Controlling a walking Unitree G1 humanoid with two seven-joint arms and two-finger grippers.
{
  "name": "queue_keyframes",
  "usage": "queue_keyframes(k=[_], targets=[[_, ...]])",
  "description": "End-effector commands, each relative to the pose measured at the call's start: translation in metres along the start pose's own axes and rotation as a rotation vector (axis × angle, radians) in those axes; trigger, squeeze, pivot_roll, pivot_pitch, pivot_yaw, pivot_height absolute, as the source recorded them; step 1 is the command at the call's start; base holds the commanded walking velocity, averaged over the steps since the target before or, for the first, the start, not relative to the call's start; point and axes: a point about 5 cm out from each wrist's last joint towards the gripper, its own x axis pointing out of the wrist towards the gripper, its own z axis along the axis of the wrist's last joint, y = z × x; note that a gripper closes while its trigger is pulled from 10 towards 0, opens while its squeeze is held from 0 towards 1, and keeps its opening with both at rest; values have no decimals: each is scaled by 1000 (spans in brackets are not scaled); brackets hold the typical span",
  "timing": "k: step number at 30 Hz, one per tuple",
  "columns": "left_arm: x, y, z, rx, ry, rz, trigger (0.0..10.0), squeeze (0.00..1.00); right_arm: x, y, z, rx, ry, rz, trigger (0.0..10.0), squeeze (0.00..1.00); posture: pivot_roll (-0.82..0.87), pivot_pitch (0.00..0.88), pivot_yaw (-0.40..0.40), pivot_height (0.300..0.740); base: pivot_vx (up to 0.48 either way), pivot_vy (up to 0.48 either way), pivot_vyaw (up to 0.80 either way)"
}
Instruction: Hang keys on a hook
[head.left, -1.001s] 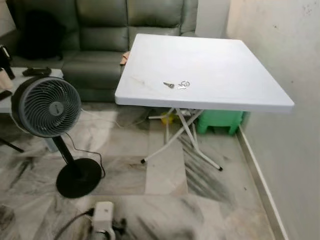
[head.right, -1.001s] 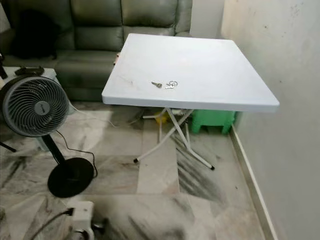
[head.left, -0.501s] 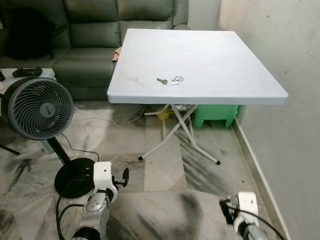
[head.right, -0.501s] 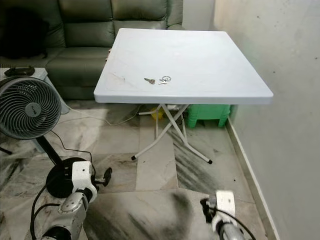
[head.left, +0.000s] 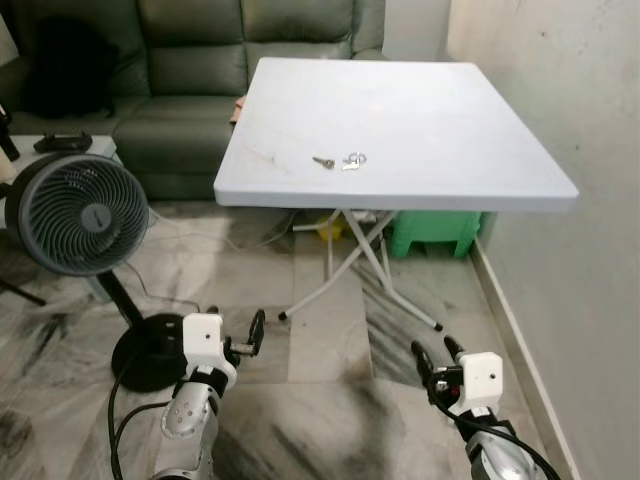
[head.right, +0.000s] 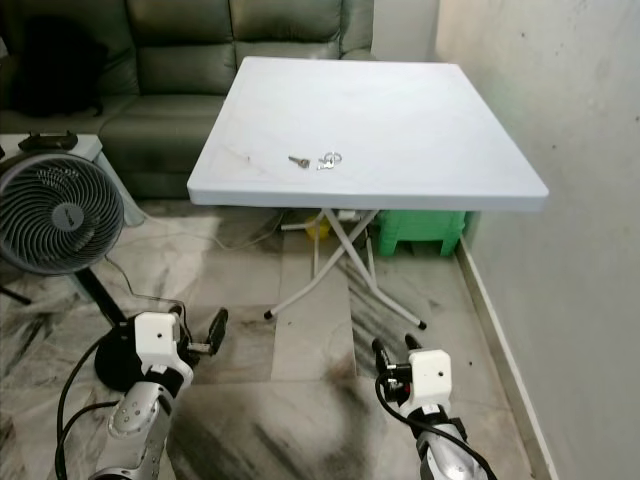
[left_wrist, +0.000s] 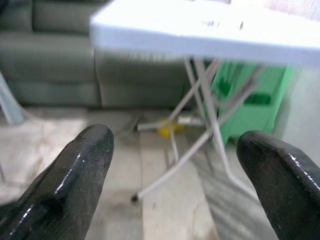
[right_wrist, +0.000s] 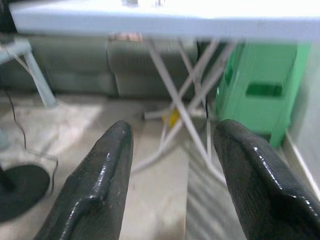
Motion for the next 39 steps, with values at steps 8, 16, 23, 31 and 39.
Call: queue_keyframes(k=[8, 16, 23, 31, 39], targets=[[1, -13, 33, -9, -107, -40, 10000, 0, 17, 10, 47, 15, -137, 25, 10000, 0, -4, 0, 9, 740, 0, 0, 0], [-4, -15, 38, -60, -109, -38, 10000, 0, 18, 11, 50, 22, -124, 36, 10000, 0, 2, 0, 11, 740, 0, 0, 0], [0, -12, 45, -50, -109, -30, 10000, 0, 22, 11, 54, 27, -124, 50, 10000, 0, 5, 0, 5, 740, 265, 0, 0], [3, -16, 46, -39, -104, -51, 10000, 0, 24, 8, 55, 29, -122, 51, 10000, 0, 2, 0, 9, 740, 277, 0, 0], [3, -16, 46, -29, -96, -59, 10000, 0, 21, 7, 51, 33, -112, 52, 10000, 0, 1, 0, 9, 740, 321, 0, 0]])
